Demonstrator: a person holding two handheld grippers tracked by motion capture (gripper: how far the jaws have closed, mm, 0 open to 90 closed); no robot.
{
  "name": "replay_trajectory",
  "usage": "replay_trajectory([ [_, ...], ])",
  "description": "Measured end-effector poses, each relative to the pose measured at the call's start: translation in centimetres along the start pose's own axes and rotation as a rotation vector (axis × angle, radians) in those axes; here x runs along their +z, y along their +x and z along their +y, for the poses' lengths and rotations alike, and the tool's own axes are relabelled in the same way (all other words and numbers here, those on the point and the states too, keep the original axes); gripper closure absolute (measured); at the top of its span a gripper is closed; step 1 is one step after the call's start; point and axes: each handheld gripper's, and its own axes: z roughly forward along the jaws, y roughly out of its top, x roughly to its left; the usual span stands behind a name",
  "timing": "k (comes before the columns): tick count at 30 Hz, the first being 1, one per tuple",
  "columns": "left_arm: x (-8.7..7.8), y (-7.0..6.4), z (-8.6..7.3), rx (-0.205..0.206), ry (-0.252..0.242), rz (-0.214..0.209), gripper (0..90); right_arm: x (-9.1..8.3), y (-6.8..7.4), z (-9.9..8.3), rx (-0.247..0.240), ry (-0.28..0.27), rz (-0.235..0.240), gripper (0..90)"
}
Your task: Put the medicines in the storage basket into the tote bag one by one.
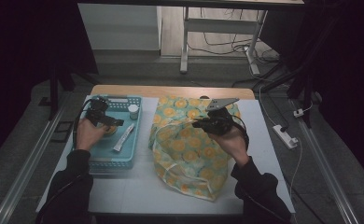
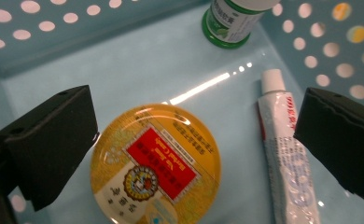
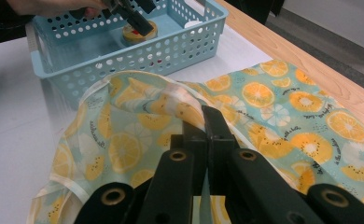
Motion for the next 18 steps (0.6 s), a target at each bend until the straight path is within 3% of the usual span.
replay_trajectory([
  [10,1.4,0.7,-0.2,-0.054,0.109,-0.002,0.0,-0.1,0.0,0.0,-0.002,0.001,0.001,89.5],
  [14,1.6,0.5,-0.2,-0.060,0.157,0.012,0.0,0.0,0.0,0.0,-0.003,0.002,0.001,89.5],
  [18,2.0,0.3,-0.2,-0.094,0.209,0.030,0.7,0.0,0.0,0.0,-0.005,0.005,0.002,89.5],
])
